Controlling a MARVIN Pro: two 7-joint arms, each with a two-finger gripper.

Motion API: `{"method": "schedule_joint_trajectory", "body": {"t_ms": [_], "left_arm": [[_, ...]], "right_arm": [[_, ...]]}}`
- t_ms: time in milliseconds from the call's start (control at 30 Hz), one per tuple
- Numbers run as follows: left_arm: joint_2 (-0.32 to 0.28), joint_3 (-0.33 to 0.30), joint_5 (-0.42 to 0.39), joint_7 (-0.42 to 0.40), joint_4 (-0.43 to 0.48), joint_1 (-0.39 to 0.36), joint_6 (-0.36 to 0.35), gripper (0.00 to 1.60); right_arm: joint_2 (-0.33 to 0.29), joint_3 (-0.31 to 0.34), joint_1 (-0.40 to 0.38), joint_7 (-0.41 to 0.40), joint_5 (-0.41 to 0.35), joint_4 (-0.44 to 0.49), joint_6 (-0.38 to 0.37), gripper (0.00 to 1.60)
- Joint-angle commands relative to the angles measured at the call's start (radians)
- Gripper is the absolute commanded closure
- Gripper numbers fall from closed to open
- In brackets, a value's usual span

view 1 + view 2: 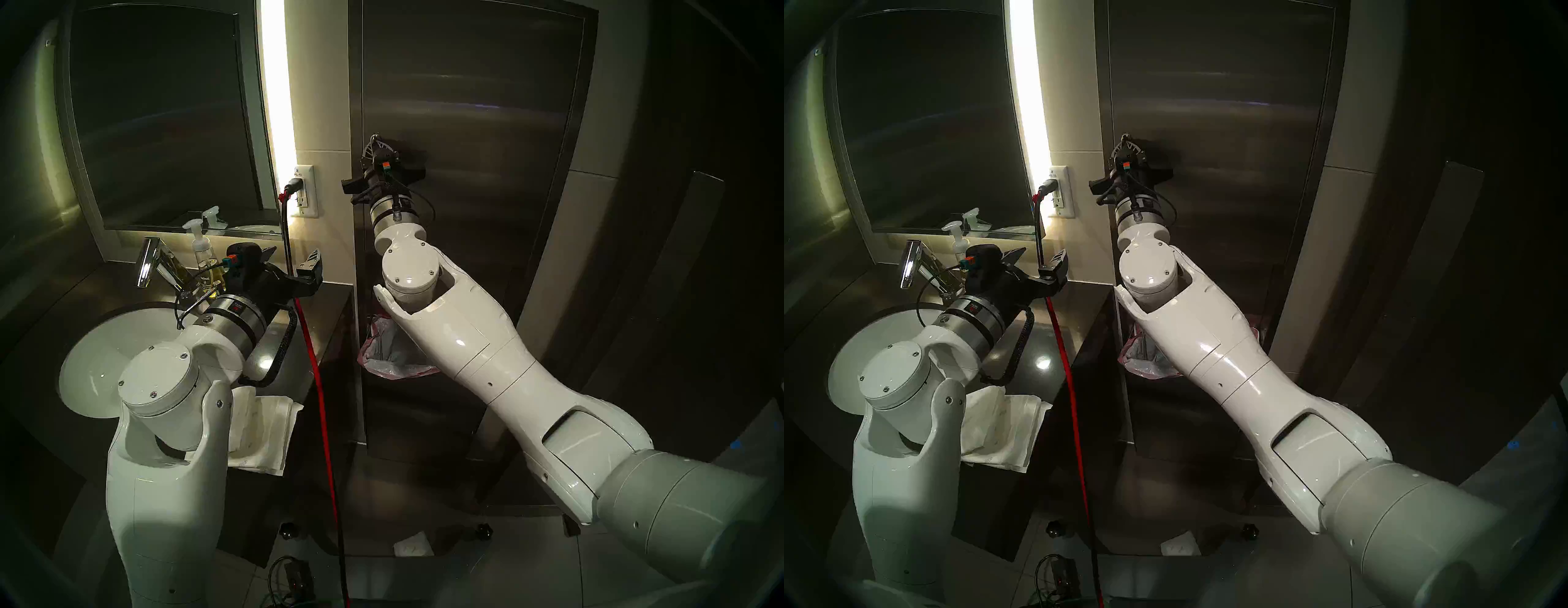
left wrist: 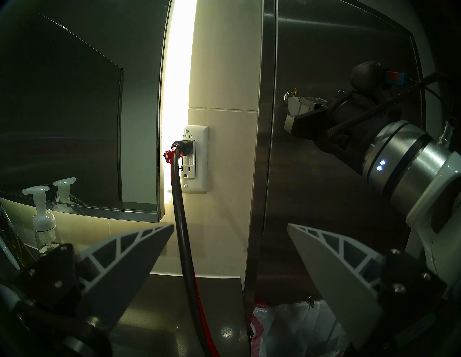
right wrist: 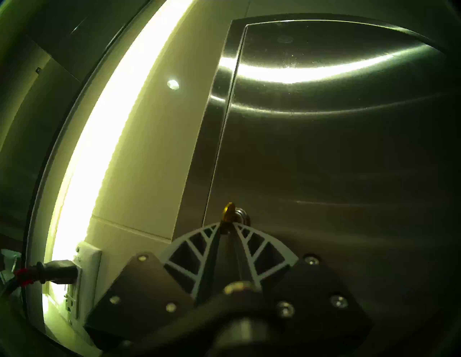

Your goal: Twist key and close towel dispenser

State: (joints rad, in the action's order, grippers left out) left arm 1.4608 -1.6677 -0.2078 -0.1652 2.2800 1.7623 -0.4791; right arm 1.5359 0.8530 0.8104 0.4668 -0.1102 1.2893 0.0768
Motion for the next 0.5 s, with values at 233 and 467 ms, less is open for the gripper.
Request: {"method": "schedule_joint_trajectory", "body": {"t_ms": [233,467], "left_arm": [[0.001,0.001,0.001,0.002,0.011,-0.006,0.001,0.0],[0.001,0.001,0.002,0.002,0.011,-0.006,0.001,0.0]], "right_arm": [[0.027,0.001,-0.035,0.003,0.007,-0.028,0.028,1.17],[0.03,0.002,-0.041,0.003,0.007,-0.052,0.042,1.25]]}}
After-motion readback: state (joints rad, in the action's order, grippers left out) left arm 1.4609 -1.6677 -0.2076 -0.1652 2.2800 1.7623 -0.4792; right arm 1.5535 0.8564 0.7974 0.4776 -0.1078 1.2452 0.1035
